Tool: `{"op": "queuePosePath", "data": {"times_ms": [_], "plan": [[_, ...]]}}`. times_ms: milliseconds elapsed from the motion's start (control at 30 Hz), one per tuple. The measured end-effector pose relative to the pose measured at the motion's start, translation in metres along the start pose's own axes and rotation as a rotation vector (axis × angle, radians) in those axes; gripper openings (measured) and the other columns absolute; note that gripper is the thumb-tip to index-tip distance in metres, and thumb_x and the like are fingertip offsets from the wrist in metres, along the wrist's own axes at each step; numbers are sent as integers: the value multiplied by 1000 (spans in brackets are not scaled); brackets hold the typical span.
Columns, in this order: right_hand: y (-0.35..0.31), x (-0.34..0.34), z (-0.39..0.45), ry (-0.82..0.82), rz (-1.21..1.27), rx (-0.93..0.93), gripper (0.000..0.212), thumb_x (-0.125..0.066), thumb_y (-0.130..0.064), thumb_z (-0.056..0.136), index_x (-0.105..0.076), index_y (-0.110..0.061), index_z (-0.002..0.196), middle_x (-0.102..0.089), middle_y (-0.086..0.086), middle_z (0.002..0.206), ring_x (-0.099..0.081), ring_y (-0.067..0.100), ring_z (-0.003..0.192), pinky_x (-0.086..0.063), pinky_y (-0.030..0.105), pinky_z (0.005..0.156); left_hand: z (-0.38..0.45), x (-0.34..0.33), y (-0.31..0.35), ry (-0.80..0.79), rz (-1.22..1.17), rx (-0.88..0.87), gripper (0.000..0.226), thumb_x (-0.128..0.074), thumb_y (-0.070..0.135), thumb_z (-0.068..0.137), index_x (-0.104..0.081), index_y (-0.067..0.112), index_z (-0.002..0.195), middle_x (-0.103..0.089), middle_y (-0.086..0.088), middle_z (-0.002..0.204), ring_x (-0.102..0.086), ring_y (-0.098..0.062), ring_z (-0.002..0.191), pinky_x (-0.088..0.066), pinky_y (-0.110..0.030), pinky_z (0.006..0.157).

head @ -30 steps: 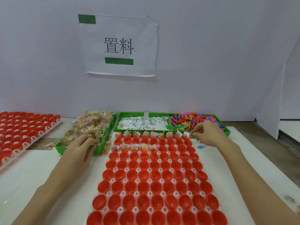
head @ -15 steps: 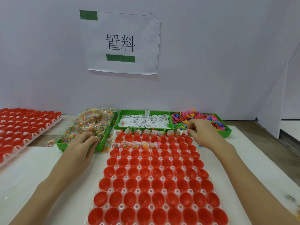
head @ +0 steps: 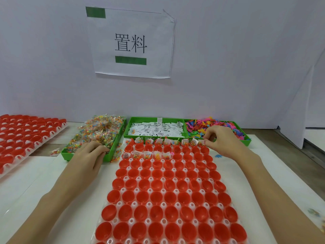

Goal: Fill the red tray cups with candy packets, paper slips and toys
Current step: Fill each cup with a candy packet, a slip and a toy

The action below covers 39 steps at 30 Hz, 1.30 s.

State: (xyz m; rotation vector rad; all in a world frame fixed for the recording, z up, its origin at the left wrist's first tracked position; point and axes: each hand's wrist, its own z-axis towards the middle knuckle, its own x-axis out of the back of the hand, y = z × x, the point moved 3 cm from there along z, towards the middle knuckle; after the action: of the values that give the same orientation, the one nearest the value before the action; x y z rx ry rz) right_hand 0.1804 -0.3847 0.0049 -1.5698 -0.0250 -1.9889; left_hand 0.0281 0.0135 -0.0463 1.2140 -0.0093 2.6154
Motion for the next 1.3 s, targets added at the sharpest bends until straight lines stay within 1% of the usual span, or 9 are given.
{"op": "queuePosePath", "data": {"times_ms": [100,200,400,600,867,1000,1100,1200,1300], "plan": [[4,-2,0,-10,43,8,7,-76,-18,89,-71,-16,84,-67,-7,82,-63,6,76,-54,25,71,0,0,0,-12,6,21,16,-63,-5,93,-75,-1,103,-67,-14,100,-65,-38,89,-56,-50,75],[7,-6,1,-14,78,-6,5,-74,-19,91,-71,-18,87,-69,-8,83,-63,5,77,-50,18,68,0,0,1,-28,6,19,18,-68,-7,87,-75,-2,103,-67,-15,100,-65,-38,89,-56,-51,75],[11,-9,1,15,121,-46,6,-68,-13,96,-72,-18,98,-70,-8,88,-63,2,82,-50,15,75,1,1,2,-35,10,21,19,-68,-6,88,-76,-2,104,-68,-15,100,-64,-38,90,-56,-51,77],[14,-13,2,74,197,-99,9,-71,-21,95,-77,-15,99,-70,-10,83,-64,1,79,-46,12,65,1,2,4,-42,17,29,20,-70,-8,87,-76,-2,104,-69,-15,100,-64,-38,89,-56,-52,76],[11,-15,3,86,291,-147,9,-72,-18,94,-77,-15,100,-72,-6,81,-67,5,70,-48,11,52,2,4,7,-47,25,37,19,-70,-10,86,-76,-2,103,-69,-17,99,-65,-41,88,-56,-54,75],[13,-12,2,17,286,-143,12,-69,-14,96,-75,-17,106,-73,-7,86,-70,4,75,-51,13,56,2,5,8,-46,27,31,19,-70,-11,86,-76,-3,102,-69,-17,98,-65,-41,87,-55,-54,74],[11,-12,2,57,282,-150,10,-72,-14,94,-75,-17,103,-72,-6,87,-70,5,79,-55,18,64,2,5,8,-45,28,34,20,-70,-11,86,-76,-3,103,-69,-17,99,-65,-42,87,-55,-54,74],[7,-14,2,141,233,-137,7,-77,-16,90,-74,-15,97,-69,-8,83,-64,0,77,-48,11,68,2,4,7,-49,32,32,20,-71,-11,85,-76,-3,103,-69,-17,99,-65,-41,87,-55,-54,74],[6,-14,2,156,202,-137,7,-77,-16,90,-76,-13,96,-68,-8,81,-62,-3,75,-44,7,67,2,4,7,-53,40,34,20,-71,-11,85,-76,-2,103,-69,-17,99,-66,-41,87,-55,-53,74]]}}
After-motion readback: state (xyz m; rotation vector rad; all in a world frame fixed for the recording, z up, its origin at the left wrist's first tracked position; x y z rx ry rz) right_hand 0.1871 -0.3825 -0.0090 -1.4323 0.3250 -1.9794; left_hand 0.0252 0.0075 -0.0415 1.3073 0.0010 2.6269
